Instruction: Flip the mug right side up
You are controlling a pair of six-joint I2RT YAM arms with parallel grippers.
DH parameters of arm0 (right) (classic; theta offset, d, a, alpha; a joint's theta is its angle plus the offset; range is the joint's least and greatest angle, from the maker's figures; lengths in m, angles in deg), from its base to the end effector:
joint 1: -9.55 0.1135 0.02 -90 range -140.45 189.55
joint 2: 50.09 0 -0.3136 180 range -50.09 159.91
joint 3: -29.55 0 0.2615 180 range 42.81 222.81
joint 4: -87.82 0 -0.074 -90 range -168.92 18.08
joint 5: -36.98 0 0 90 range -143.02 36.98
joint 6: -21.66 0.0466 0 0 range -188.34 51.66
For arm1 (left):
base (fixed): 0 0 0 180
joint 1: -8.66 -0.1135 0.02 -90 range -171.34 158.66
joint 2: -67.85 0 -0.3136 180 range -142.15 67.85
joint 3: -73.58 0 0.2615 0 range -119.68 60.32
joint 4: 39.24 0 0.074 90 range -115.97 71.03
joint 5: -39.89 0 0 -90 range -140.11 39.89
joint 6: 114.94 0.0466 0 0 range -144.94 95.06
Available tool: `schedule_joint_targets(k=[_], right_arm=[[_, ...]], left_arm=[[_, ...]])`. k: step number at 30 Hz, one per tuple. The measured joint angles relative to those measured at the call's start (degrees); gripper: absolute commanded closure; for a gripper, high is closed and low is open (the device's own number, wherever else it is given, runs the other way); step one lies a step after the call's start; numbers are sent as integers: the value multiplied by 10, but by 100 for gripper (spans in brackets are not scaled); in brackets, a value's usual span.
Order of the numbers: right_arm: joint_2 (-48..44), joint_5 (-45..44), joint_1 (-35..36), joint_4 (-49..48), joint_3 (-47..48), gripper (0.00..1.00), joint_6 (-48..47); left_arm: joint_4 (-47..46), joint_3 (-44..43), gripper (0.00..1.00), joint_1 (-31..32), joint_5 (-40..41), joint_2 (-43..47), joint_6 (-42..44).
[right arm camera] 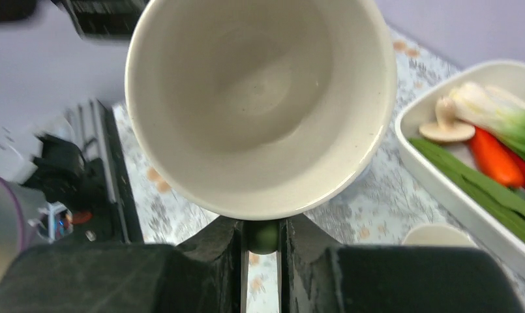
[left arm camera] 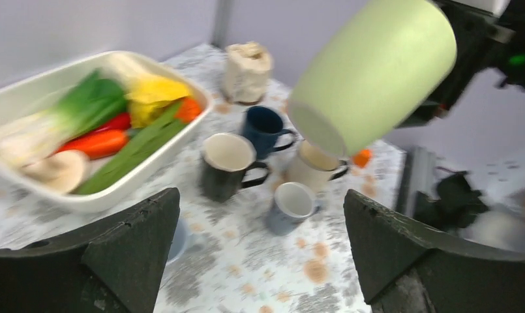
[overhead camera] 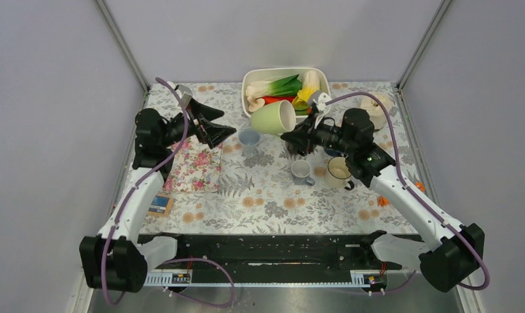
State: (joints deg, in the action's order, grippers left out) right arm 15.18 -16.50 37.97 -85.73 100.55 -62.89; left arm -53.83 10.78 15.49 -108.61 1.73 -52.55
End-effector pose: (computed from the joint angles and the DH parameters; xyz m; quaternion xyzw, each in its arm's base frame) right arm 0.2159 0.1483 0.4230 -0.3503 0.6183 0.4076 0.5734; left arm 0.2441 -0.0692 0.4043 0.2718 0.6124 -0.4957 0.5526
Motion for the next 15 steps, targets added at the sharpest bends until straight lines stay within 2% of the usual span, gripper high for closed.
schedule_joint_targets(k=[2,5,10,15], right_arm=[[2,-34,24,54,0,100,-56],[10,-69,66,116,0,100,-120],[68,-115,130,194,22,100,-189],[138,-176,184,222,35,100,-234]], left_arm=[[126,-17,1,-21,35,40,103],[251,-14,1,-51,65,99,214],[352,15,1,-152,77,148,298],[445,23,1,-197,95,146,361]])
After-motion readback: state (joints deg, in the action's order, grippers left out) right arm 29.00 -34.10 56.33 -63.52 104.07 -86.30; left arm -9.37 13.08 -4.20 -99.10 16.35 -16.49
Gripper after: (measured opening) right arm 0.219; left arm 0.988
